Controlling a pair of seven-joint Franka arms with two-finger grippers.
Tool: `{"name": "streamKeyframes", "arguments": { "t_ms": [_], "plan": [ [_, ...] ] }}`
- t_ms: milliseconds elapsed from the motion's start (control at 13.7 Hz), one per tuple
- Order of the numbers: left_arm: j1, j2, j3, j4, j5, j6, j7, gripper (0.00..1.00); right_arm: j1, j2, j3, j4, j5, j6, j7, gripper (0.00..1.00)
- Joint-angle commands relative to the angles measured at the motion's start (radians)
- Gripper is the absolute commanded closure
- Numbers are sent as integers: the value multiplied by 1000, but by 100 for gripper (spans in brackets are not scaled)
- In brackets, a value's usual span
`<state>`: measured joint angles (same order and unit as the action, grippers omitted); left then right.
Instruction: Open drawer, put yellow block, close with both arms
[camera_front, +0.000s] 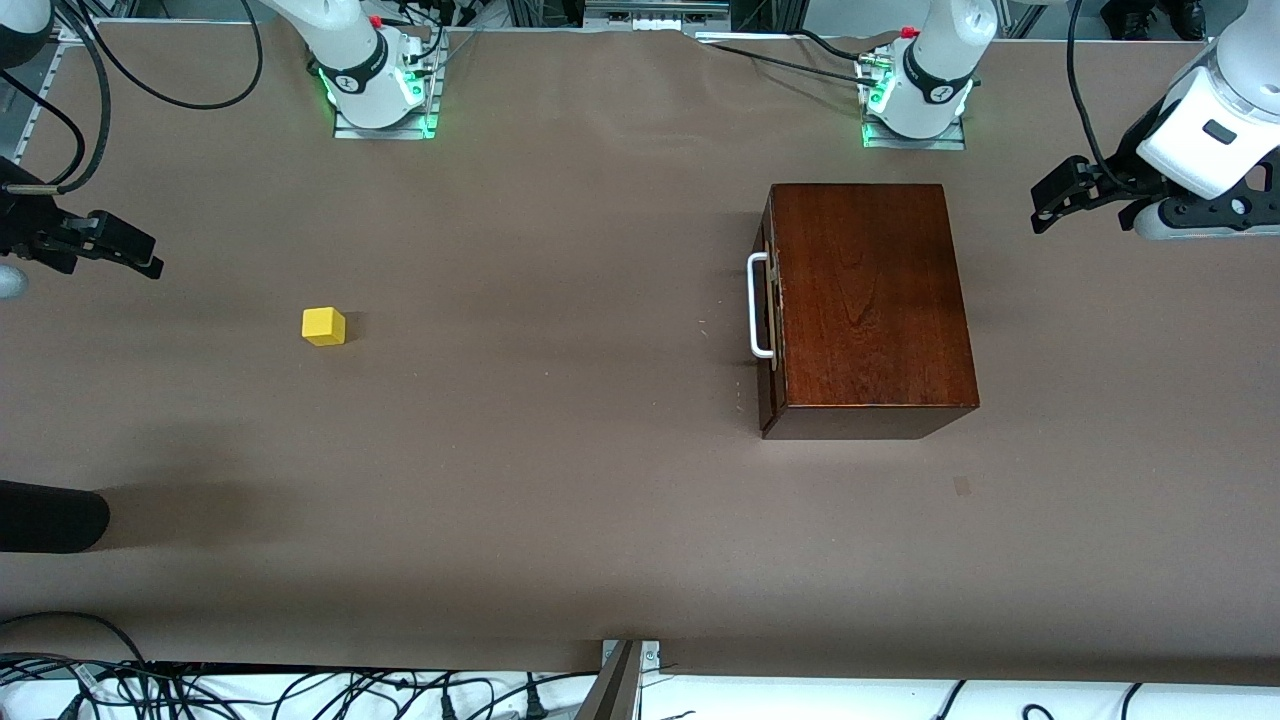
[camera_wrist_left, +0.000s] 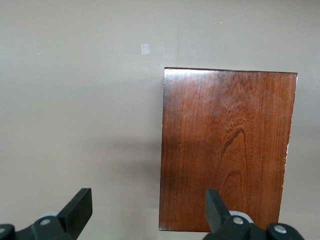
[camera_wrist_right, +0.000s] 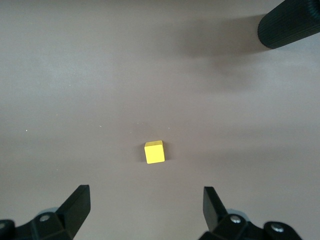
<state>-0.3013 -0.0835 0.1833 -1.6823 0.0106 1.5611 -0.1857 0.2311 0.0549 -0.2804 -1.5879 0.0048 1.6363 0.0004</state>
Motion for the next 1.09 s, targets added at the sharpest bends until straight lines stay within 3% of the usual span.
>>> {"name": "streamKeyframes", "arguments": {
  "t_ms": [0,1020],
  "plan": [
    [-6,-36,4,-9,-6,-3,38,0,-7,-4,3,11,1,-16,6,0],
    [-10,-18,-4,26,-6,-10,37,0,-7,-9,3,11,4,-16,-2,0]
  ]
}}
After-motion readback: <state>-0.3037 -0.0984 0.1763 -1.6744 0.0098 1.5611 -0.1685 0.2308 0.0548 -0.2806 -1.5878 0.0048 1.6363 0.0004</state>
